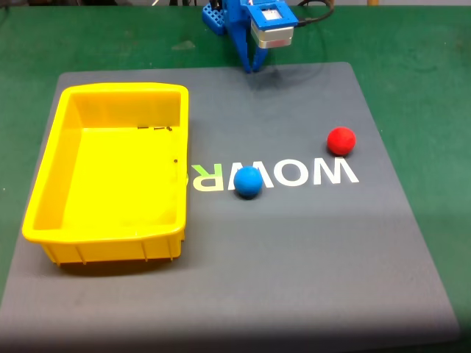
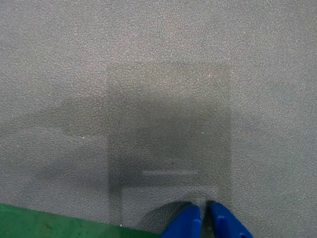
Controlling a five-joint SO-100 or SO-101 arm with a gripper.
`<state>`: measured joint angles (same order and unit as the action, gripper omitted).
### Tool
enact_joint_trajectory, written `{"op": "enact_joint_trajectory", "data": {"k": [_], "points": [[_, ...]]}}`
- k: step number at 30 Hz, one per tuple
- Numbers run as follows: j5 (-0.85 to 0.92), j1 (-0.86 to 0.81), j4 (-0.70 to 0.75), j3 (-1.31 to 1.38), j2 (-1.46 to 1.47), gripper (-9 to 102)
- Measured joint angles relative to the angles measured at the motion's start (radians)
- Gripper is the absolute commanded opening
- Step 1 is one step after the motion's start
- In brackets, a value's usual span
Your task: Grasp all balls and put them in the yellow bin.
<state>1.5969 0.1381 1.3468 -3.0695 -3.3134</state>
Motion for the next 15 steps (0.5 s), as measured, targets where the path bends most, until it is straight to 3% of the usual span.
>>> {"op": "enact_joint_trajectory", "data": {"k": [15], "points": [[0.012,0.0,0.003,0.0,-0.002,0]]}}
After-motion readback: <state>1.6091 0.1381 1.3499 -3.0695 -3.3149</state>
